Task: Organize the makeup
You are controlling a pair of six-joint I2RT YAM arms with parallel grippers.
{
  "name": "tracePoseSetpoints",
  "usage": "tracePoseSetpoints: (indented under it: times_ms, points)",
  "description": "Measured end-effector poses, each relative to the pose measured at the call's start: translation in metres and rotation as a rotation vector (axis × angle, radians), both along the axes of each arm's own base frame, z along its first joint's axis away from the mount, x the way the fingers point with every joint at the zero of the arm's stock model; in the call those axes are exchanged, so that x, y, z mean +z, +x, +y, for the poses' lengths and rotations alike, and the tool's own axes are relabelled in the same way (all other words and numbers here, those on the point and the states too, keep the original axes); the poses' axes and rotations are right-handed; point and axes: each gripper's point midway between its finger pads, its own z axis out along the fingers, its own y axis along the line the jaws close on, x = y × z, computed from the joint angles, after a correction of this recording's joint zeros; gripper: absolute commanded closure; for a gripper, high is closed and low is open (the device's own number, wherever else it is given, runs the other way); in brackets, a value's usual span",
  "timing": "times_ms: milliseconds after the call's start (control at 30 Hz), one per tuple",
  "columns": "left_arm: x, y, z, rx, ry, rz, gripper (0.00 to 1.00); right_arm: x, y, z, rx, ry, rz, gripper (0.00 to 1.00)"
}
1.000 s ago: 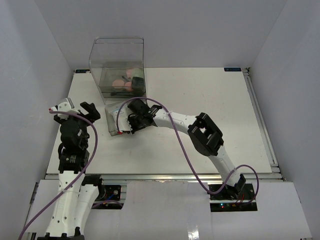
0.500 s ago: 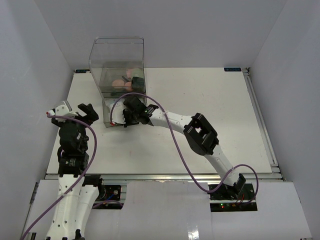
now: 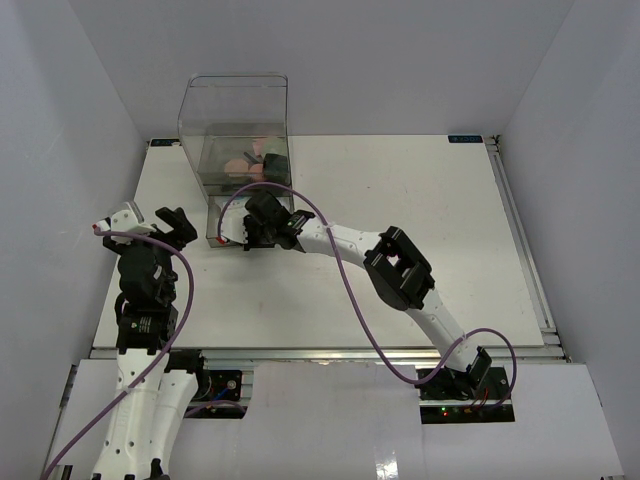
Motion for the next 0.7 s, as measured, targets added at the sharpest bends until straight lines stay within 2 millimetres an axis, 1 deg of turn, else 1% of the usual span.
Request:
tracePoseSetpoints:
  times_ms: [167, 300, 367, 400, 533, 600, 667, 700]
  points:
    - [0.0, 0.0, 0.0, 0.0, 0.0, 0.0, 0.02, 0.0, -0.001, 0.001, -0.006, 0.009, 0.011, 0.79]
    - [0.0, 0.0, 0.0, 0.0, 0.0, 0.0, 0.02, 0.003, 0.002, 0.002, -0.027, 0.02, 0.004, 0.78]
    - [0.0, 0.0, 0.0, 0.0, 0.0, 0.0, 0.02, 0.005, 0.005, 0.003, -0.045, 0.032, -0.004, 0.76]
    - [0.0, 0.0, 0.0, 0.0, 0.0, 0.0, 0.02, 0.006, 0.008, 0.003, -0.061, 0.039, -0.012, 0.72]
    - [0.0, 0.0, 0.0, 0.0, 0.0, 0.0, 0.02, 0.009, 0.023, 0.005, -0.125, 0.066, -0.048, 0.48]
    - [0.0, 0.0, 0.0, 0.0, 0.0, 0.0, 0.02, 0.01, 0.032, 0.003, -0.16, 0.078, -0.062, 0.38]
    - [0.0, 0.0, 0.0, 0.0, 0.0, 0.0, 0.02, 0.013, 0.04, 0.0, -0.186, 0.091, -0.068, 0.3]
    - [0.0, 0.0, 0.0, 0.0, 0.0, 0.0, 0.02, 0.016, 0.043, 0.0, -0.194, 0.1, -0.067, 0.28]
